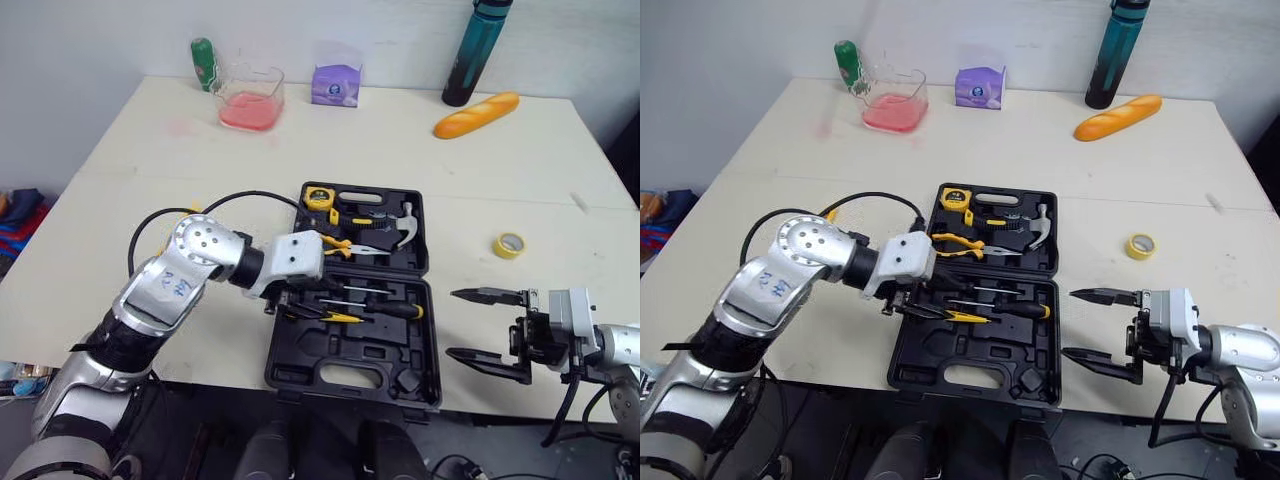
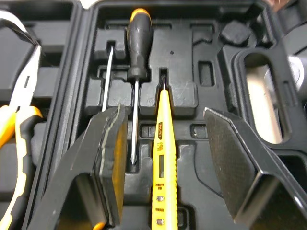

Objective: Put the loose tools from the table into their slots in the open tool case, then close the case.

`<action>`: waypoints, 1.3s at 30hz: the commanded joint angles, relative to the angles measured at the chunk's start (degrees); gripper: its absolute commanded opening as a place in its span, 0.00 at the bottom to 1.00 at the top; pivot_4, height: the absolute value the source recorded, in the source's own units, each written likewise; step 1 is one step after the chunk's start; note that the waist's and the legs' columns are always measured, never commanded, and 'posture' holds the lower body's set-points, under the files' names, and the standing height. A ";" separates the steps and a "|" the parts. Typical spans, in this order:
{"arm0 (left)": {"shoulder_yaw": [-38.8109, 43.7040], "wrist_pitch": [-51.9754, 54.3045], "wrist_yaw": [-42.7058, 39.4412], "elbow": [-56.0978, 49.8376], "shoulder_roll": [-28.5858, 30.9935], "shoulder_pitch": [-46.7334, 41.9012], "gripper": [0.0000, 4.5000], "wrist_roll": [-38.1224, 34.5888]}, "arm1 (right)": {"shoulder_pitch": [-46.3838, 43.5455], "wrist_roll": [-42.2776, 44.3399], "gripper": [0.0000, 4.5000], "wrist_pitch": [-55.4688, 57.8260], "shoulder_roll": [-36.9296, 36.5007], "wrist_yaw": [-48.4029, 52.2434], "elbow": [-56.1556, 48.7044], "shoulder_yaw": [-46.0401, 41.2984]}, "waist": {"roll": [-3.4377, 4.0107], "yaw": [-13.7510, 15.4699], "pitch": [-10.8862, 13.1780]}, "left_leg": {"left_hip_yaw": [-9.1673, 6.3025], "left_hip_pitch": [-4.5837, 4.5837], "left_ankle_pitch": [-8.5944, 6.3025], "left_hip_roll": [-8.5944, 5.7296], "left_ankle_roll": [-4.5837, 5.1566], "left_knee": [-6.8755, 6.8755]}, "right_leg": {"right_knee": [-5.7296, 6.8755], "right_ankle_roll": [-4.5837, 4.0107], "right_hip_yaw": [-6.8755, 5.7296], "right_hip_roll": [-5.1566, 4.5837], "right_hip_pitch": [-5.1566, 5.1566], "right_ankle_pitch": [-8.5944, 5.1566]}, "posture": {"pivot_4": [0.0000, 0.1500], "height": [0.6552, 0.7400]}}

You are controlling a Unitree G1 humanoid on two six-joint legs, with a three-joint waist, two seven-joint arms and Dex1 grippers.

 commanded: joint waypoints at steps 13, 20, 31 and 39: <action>8.63 -7.89 8.48 2.32 -4.86 12.09 0.01 -4.14 | -1.93 0.73 1.00 0.30 0.15 -1.84 -1.88 -0.09 | -0.01 0.15 0.01 | 0.00 0.02 -0.01 -0.04 0.02 0.03 | -0.02 0.03 -0.02 -0.05 0.03 0.02 | 1.00 1.00; 5.01 -8.41 9.51 4.27 -4.74 15.12 0.01 -2.13 | -2.62 1.01 1.00 1.06 0.13 -2.32 -2.53 0.21 | -0.01 0.09 0.00 | 0.01 0.01 -0.01 -0.03 0.02 0.02 | -0.01 0.03 -0.02 -0.05 0.02 0.02 | 1.00 1.00; 0.84 -11.64 10.59 8.84 -5.97 16.78 0.01 1.48 | -2.13 0.55 1.00 0.54 0.34 -1.88 -1.58 0.08 | -0.01 0.13 0.00 | 0.00 0.01 -0.01 -0.04 0.02 0.02 | -0.03 0.03 -0.03 -0.07 0.02 0.02 | 1.00 1.00; -0.87 -10.29 11.44 10.31 -5.76 18.12 0.01 3.07 | -1.19 0.61 1.00 0.12 0.33 -1.57 -1.65 -0.31 | -0.01 0.13 0.00 | 0.01 0.08 -0.02 -0.04 0.02 0.02 | -0.05 0.03 -0.01 -0.10 0.06 0.02 | 1.00 1.00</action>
